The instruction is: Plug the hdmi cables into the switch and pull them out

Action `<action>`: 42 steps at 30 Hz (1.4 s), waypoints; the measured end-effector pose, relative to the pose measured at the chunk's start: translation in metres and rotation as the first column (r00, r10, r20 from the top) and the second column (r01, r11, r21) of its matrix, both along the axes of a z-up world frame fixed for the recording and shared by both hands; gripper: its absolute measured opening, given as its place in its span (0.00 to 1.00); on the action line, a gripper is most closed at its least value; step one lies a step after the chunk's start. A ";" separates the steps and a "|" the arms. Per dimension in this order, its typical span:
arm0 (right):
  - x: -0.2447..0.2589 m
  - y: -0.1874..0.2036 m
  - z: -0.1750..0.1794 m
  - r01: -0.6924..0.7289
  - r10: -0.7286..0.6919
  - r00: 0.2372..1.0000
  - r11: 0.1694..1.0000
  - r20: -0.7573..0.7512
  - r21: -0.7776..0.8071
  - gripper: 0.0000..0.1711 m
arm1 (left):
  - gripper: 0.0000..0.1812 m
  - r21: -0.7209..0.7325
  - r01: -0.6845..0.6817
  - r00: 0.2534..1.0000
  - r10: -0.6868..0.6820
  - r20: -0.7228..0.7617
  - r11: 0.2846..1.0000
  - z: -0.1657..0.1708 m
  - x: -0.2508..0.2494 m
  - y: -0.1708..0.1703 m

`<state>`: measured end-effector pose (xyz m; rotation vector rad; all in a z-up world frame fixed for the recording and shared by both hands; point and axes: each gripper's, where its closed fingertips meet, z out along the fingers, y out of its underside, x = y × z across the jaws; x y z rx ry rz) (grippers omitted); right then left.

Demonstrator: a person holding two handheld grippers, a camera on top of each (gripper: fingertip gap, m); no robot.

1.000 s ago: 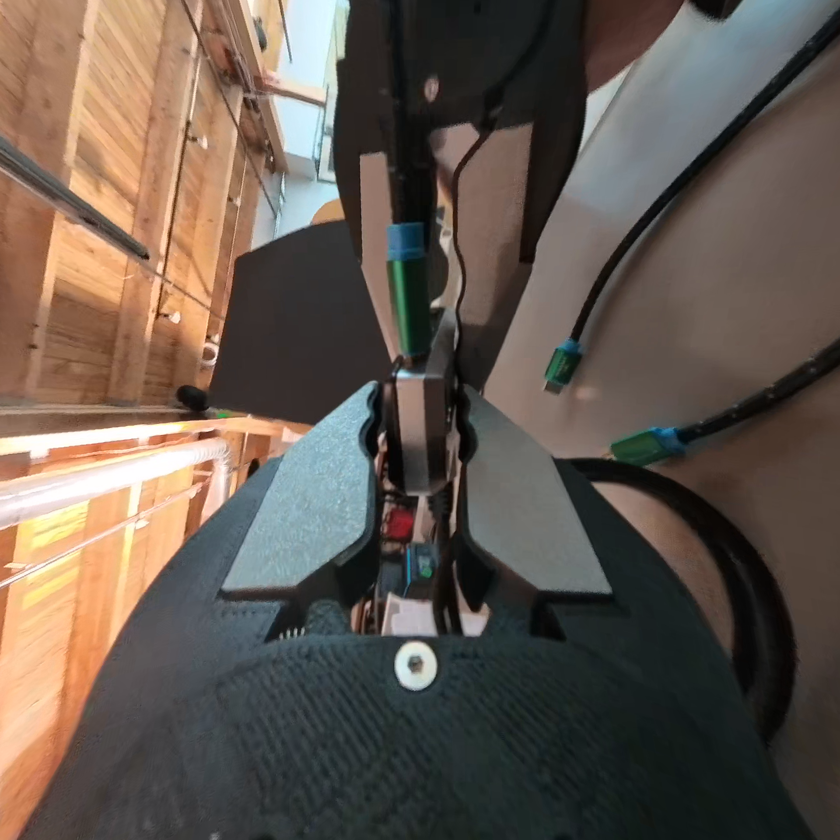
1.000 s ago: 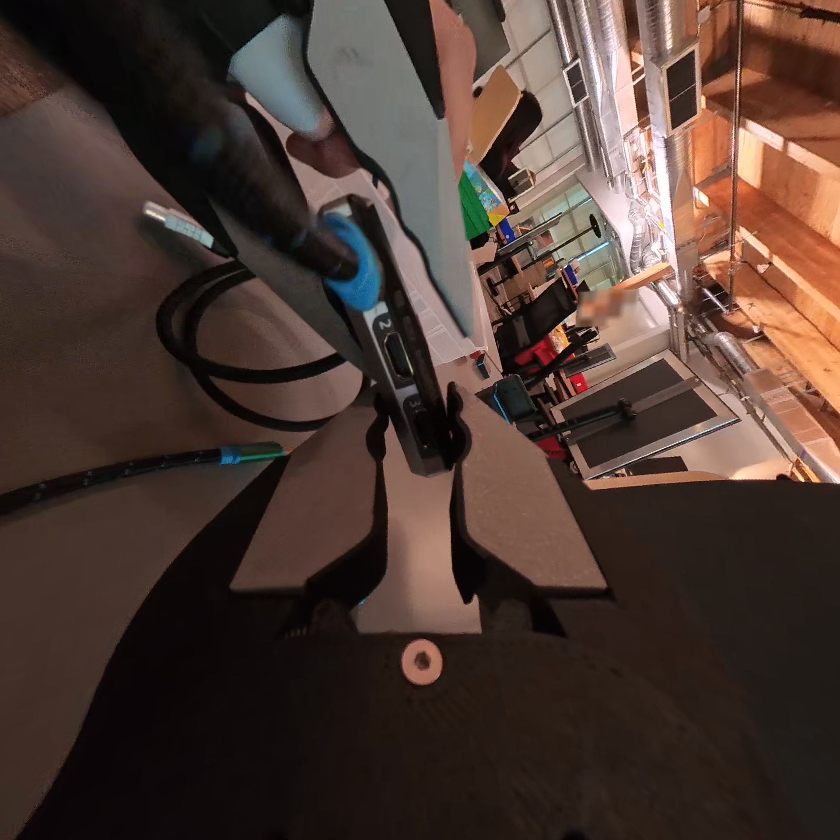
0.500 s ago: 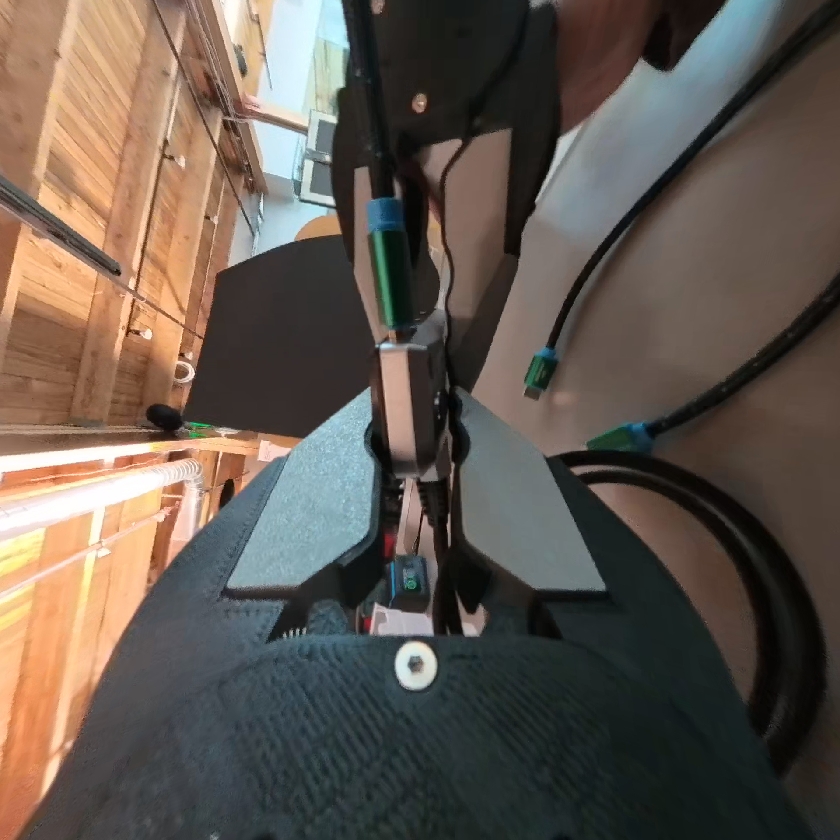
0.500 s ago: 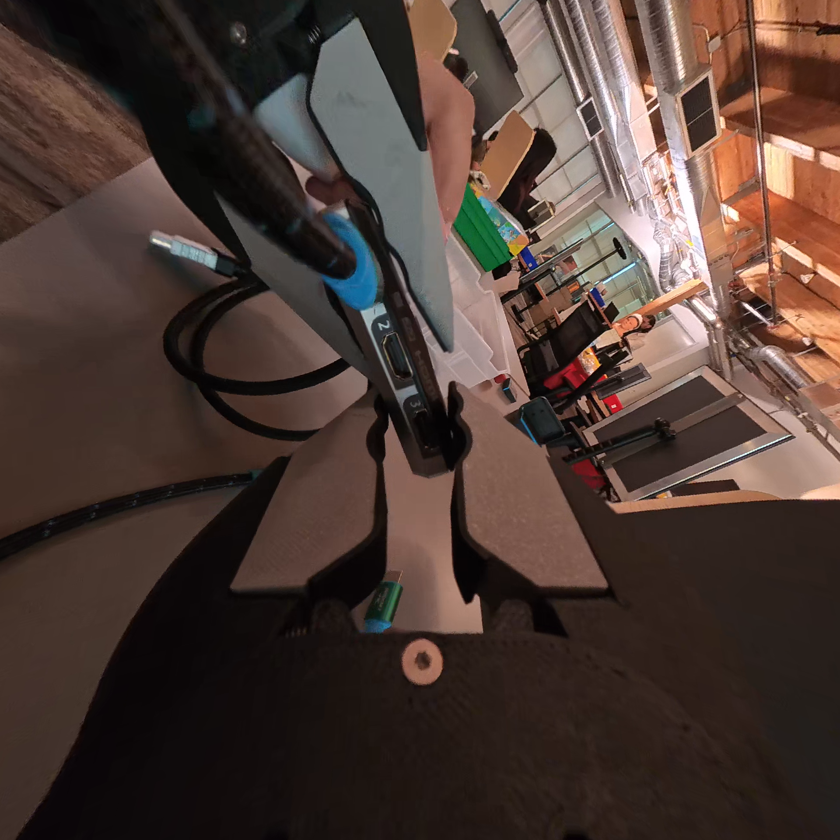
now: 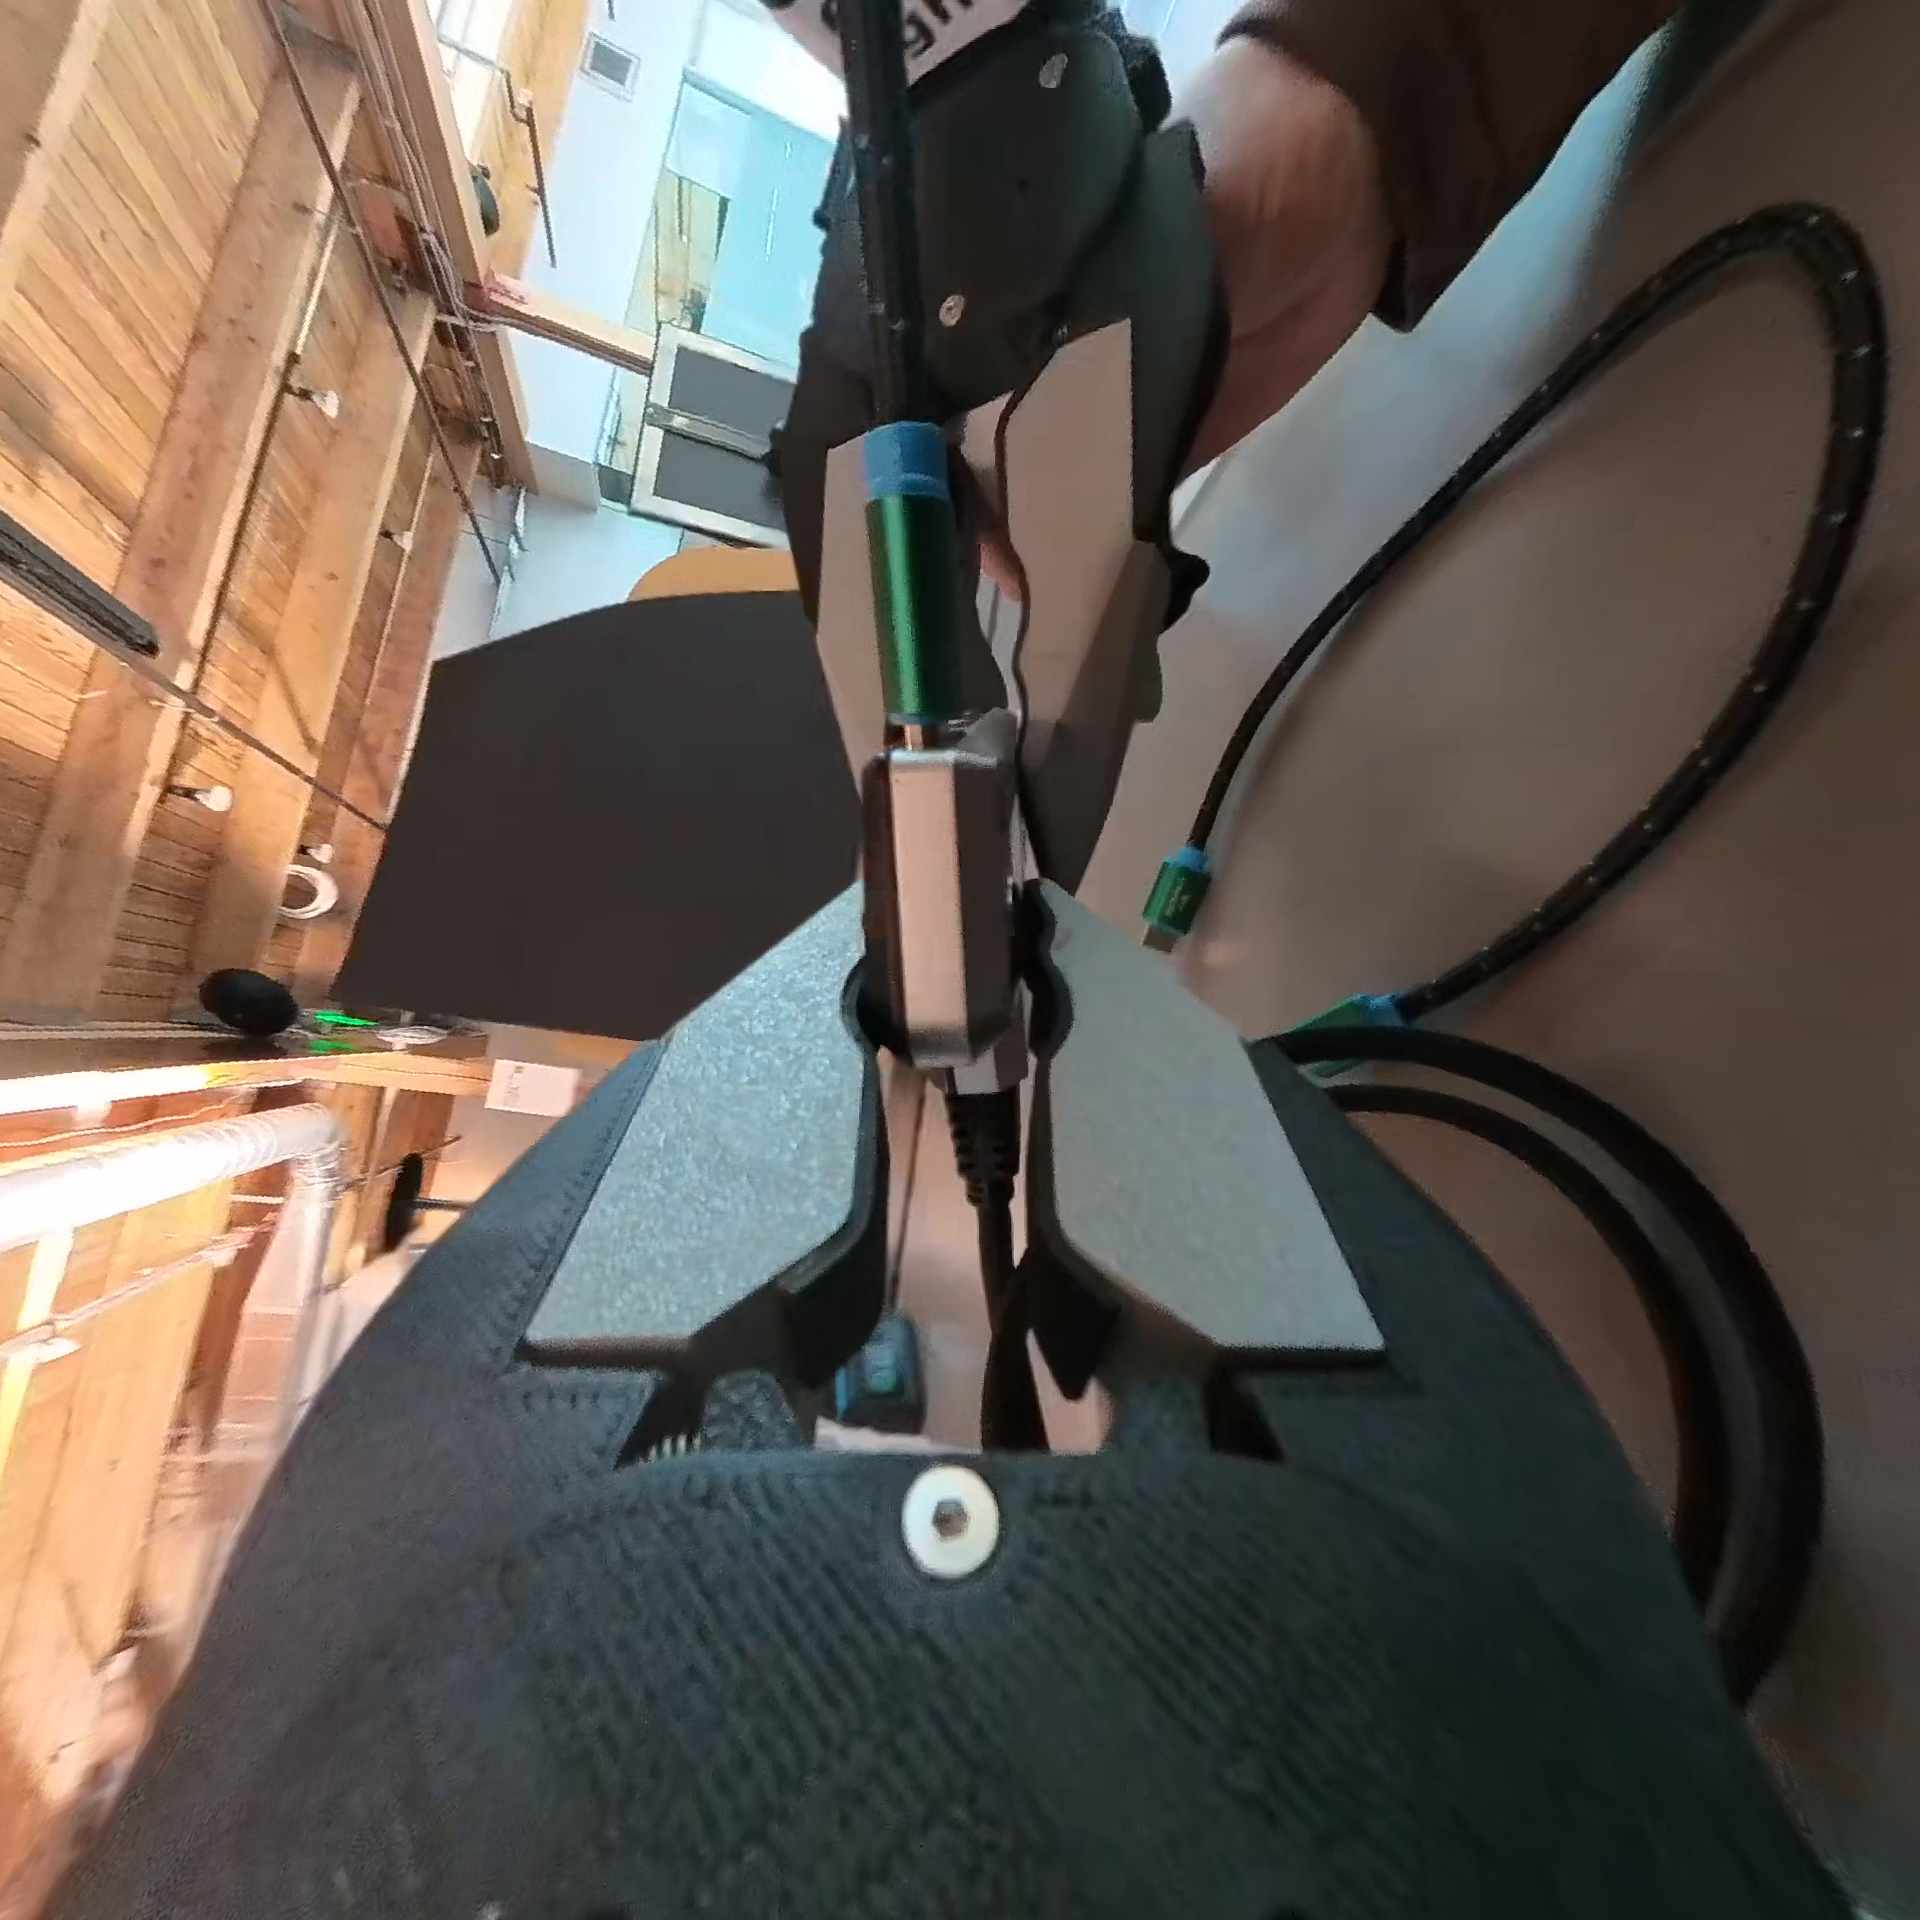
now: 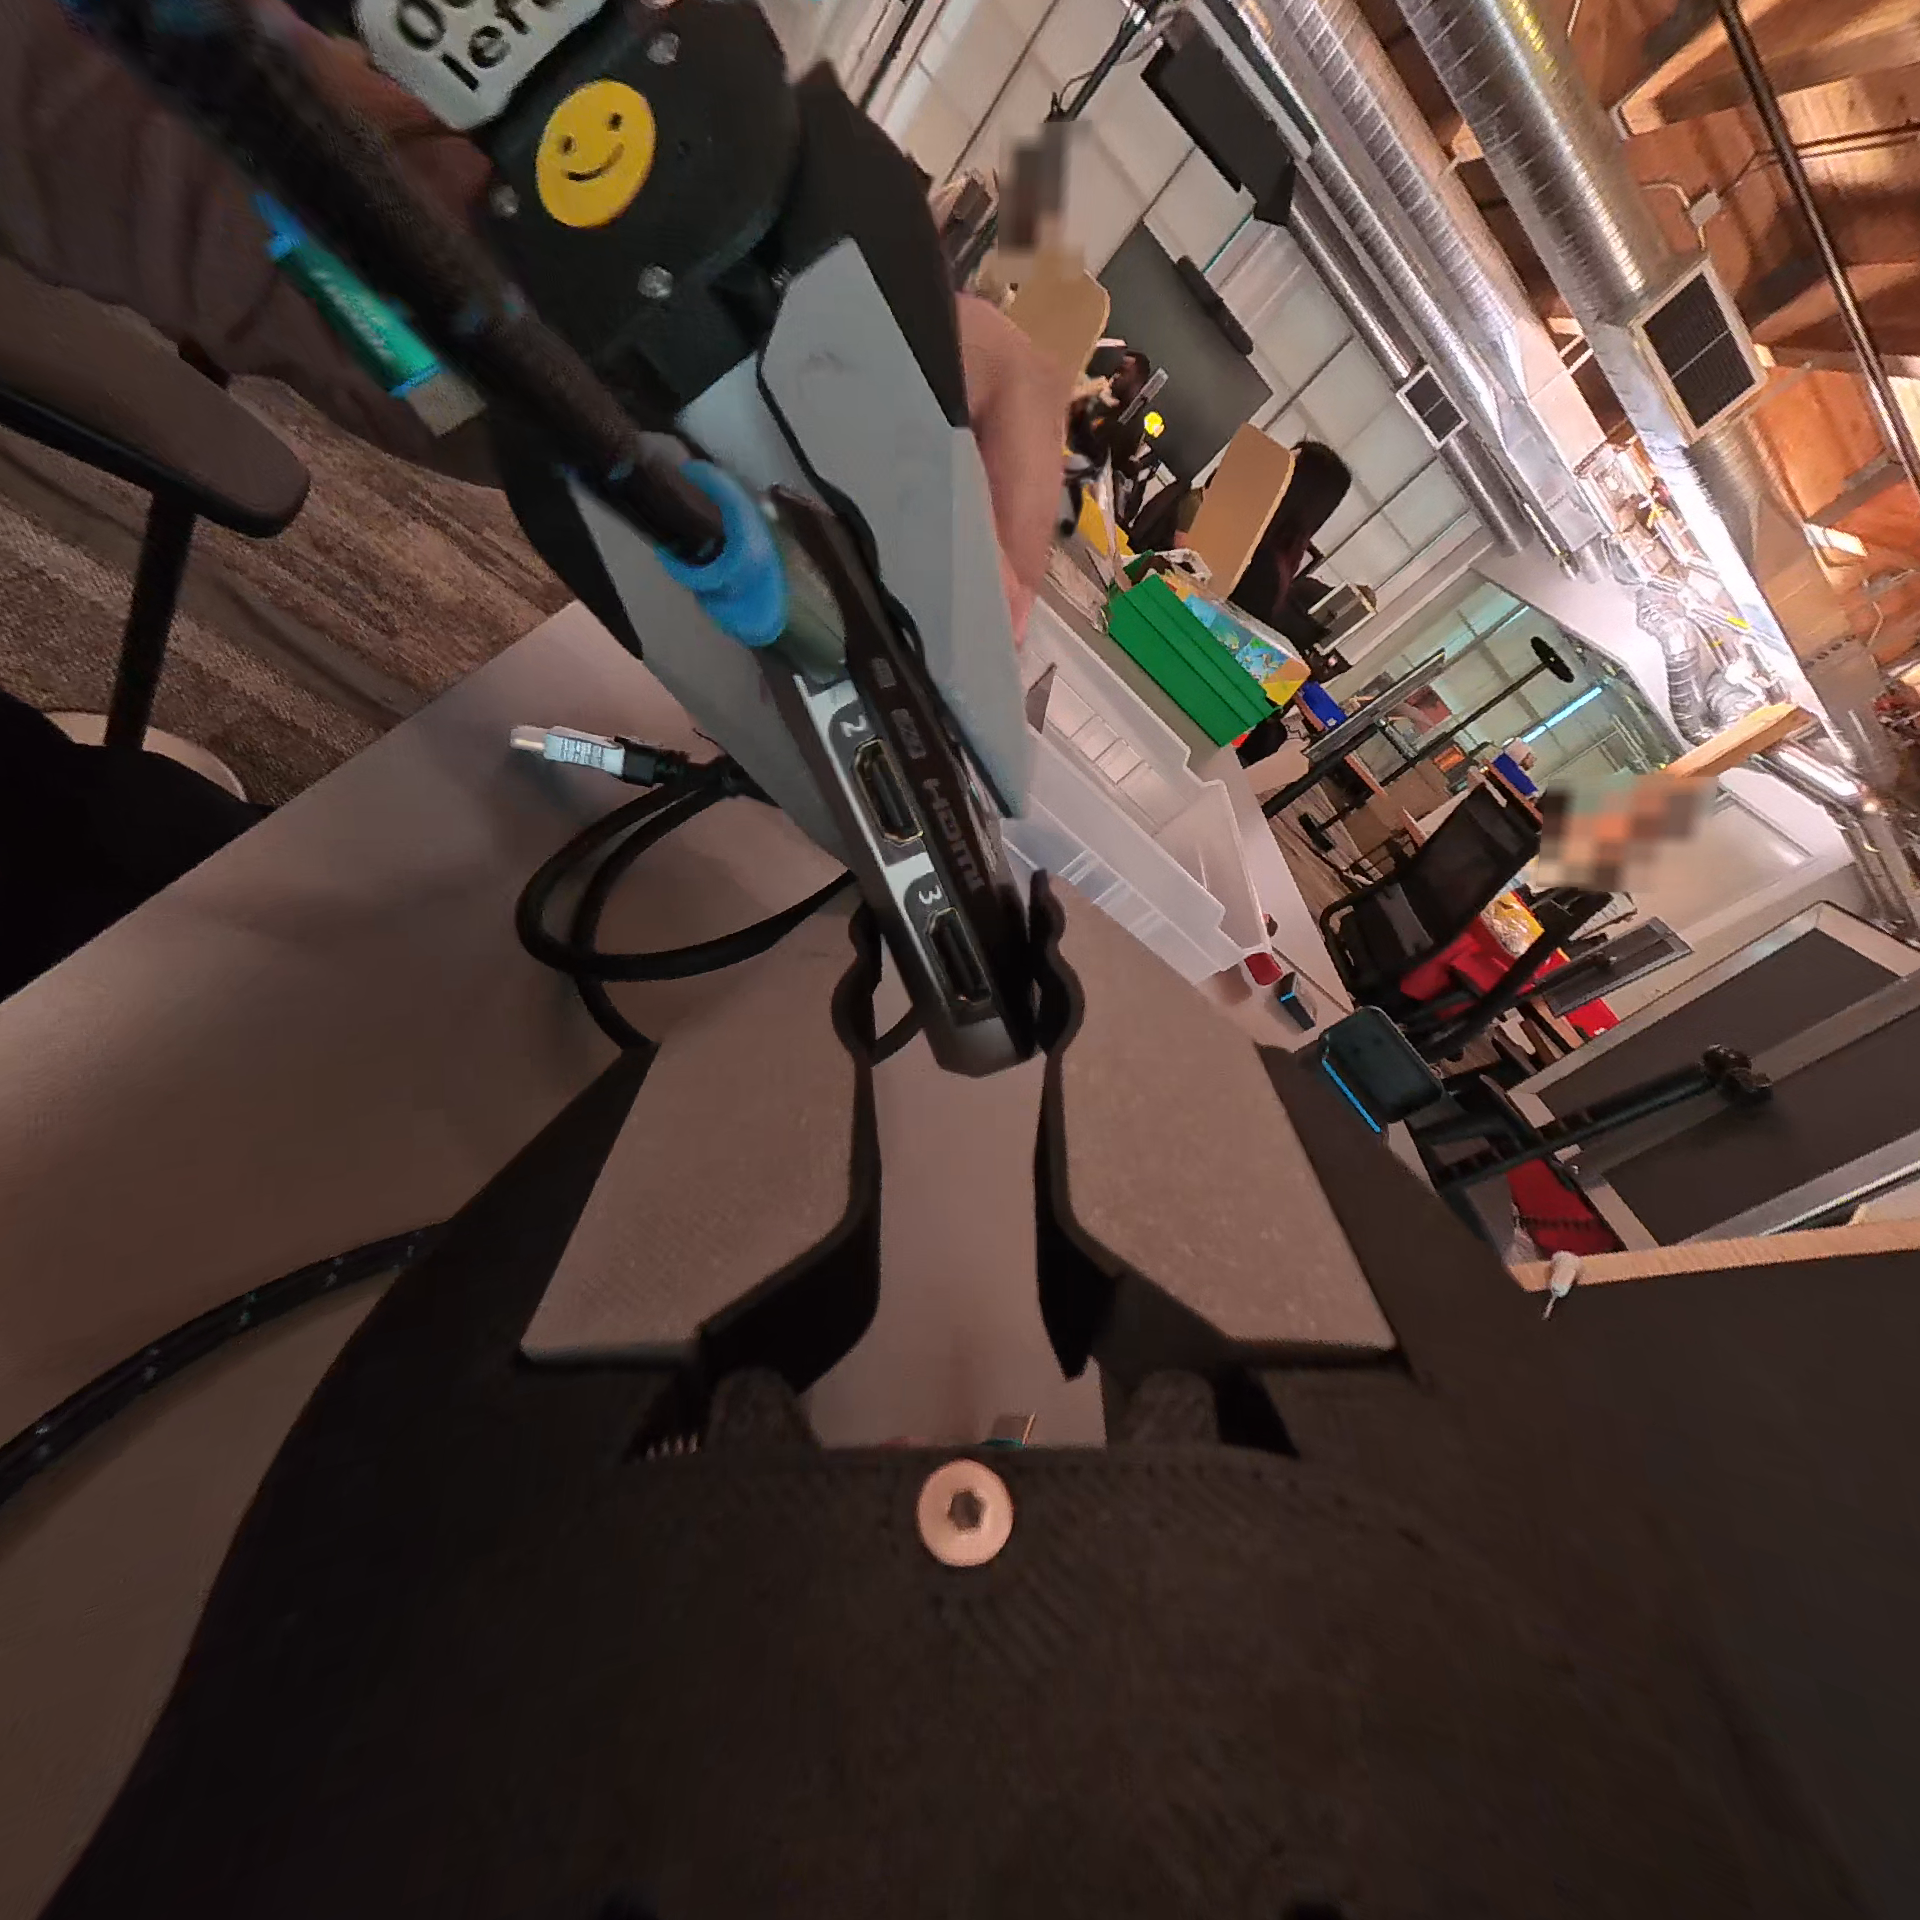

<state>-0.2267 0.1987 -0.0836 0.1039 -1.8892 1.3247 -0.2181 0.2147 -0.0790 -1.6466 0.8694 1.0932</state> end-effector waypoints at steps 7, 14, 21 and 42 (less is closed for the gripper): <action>-0.018 0.008 -0.013 0.119 -0.121 0.992 0.991 0.030 0.060 0.20 | 0.11 -0.043 -0.103 0.985 0.096 -0.144 0.994 -0.007 -0.008 -0.003; -0.020 0.006 -0.009 0.162 -0.157 0.986 0.983 -0.064 0.090 0.15 | 0.11 0.000 -0.053 0.999 0.053 0.012 0.999 -0.001 0.005 0.000; -0.019 0.010 0.000 0.171 -0.164 0.982 0.983 -0.096 0.062 0.15 | 0.13 0.026 -0.155 0.985 0.157 -0.068 0.988 0.000 -0.015 -0.001; -0.042 0.049 -0.021 0.276 -0.266 0.926 0.961 0.267 -0.002 0.18 | 0.12 -0.021 -0.339 0.926 0.330 -0.181 0.941 -0.022 -0.053 -0.011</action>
